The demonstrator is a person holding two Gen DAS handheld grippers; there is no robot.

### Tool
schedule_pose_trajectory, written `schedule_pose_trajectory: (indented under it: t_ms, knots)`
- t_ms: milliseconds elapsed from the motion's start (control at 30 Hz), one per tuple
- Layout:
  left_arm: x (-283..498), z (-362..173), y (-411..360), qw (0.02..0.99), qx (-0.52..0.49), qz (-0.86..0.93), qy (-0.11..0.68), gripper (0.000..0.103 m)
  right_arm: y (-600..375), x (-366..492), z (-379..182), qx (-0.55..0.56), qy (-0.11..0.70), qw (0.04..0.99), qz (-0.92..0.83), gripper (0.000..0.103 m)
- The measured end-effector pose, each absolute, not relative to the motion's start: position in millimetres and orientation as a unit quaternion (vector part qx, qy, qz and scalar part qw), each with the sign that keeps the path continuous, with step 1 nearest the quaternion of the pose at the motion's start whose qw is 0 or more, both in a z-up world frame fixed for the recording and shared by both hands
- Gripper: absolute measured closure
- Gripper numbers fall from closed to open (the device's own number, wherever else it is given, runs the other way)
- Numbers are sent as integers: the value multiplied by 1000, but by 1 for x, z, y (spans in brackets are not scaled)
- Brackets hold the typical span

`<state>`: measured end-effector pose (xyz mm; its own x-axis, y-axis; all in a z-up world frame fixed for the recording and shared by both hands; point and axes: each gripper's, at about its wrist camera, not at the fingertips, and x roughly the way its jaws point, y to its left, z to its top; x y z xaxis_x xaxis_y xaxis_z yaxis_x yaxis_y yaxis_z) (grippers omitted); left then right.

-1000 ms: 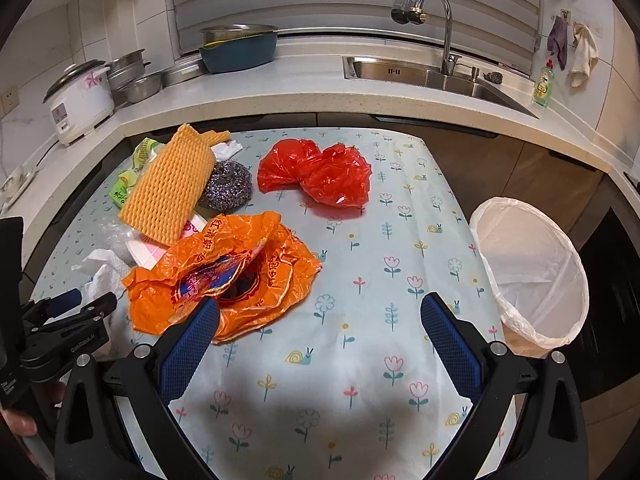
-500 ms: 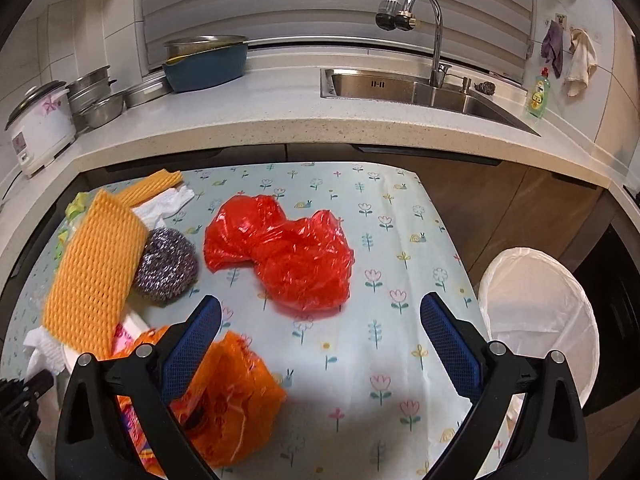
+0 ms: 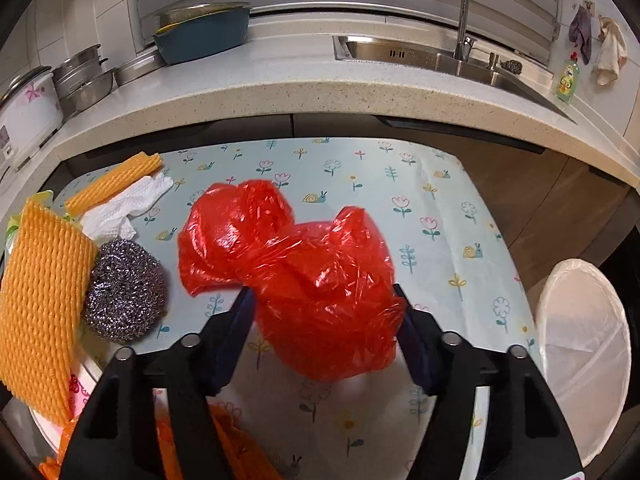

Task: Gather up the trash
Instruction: 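Grasp the white tissue with the left tool while the right tool grasps the red bag, then carry the red bag and tissue over the trash bin with both tools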

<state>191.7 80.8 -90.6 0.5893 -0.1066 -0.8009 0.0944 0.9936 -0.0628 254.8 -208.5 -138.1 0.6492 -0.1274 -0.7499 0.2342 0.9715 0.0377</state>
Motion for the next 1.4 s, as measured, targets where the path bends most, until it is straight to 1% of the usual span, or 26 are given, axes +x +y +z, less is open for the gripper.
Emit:
schedule_pose_trajectory:
  t_ms: [33, 67, 167, 333, 667, 933, 1400]
  knots:
    - [192, -90, 81, 891, -7, -56, 450, 100, -208, 253, -137, 66, 404, 907, -98, 54]
    - [191, -90, 81, 891, -7, -56, 450, 100, -207, 251, -136, 65, 404, 908, -97, 63]
    - [188, -85, 79, 893, -7, -55, 447, 100, -208, 239, -129, 70, 397, 910, -93, 76]
    - [173, -63, 70, 901, -5, -62, 429, 100, -218, 209, -105, 87, 377, 918, -91, 83]
    - [126, -16, 22, 914, 10, -111, 390, 100, -245, 122, -58, 119, 339, 928, -101, 84]
    - [90, 11, -32, 917, 28, -161, 364, 100, -268, 53, -35, 135, 315, 932, -121, 84]
    - [48, 17, -114, 905, 63, -228, 354, 100, -313, -28, -34, 144, 302, 927, -170, 84]
